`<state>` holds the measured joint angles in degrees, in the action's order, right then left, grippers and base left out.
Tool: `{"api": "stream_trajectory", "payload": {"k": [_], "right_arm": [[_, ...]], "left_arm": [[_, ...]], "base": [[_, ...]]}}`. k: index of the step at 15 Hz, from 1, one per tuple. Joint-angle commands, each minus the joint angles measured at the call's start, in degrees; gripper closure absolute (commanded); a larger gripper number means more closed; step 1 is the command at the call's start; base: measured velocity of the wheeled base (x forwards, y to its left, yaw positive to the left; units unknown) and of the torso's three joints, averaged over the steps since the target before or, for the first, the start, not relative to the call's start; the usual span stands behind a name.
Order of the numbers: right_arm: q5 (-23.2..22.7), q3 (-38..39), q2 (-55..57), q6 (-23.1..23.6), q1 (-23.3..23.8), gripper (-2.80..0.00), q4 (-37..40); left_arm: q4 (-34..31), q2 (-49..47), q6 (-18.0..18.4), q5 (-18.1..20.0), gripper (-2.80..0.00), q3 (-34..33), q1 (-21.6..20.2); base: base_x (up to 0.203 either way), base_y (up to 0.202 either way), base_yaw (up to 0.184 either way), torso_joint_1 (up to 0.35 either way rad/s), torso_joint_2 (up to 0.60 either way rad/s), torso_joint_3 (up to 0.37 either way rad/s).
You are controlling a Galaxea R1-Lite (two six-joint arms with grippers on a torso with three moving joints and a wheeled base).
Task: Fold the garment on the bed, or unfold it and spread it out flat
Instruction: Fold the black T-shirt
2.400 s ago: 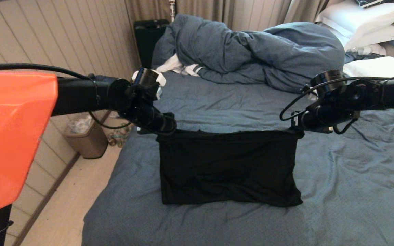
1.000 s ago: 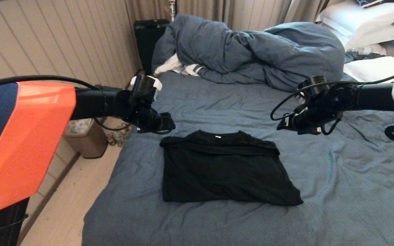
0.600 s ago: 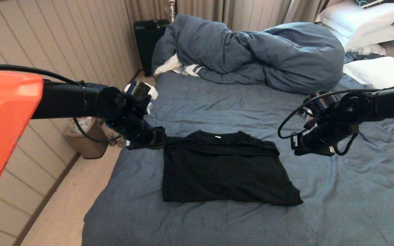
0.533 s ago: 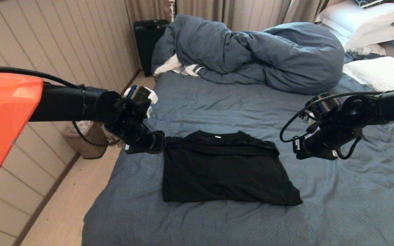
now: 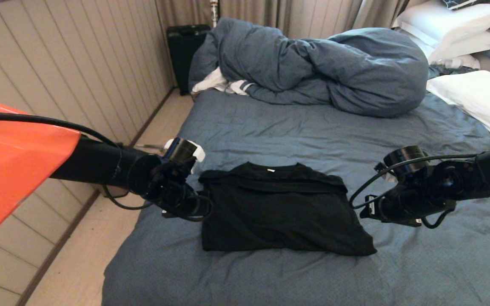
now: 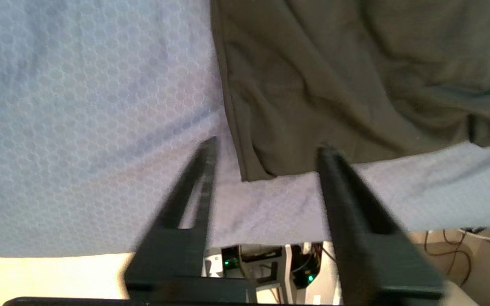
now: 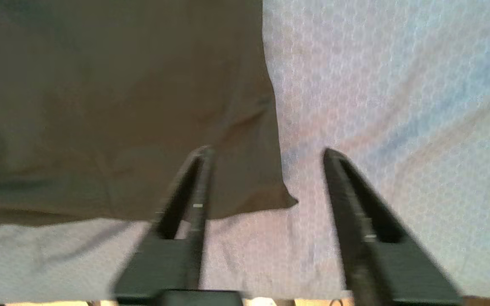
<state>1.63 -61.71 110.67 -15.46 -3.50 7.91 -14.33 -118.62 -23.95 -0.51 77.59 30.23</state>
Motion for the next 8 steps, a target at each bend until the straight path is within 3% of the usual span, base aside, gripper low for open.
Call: {"api": "stream_trajectory", "payload": {"k": [1,8], "right_arm": [[0.0,0.8,0.1,-0.1,-0.2,-2.8,0.0],[0.0,0.3,3.1,0.0,-1.2,-2.8,-0.2]], "left_arm": [[0.7,-1.1,-0.1,-0.6,-2.8,0.1,0.1],[2.7,-7.5,4.8,-5.5,-2.8,1.7,1.7]], "base": [[0.0,0.0,0.0,0.0,0.0,0.0],[0.0,0.0,0.0,0.0,0.0,0.0]]}}
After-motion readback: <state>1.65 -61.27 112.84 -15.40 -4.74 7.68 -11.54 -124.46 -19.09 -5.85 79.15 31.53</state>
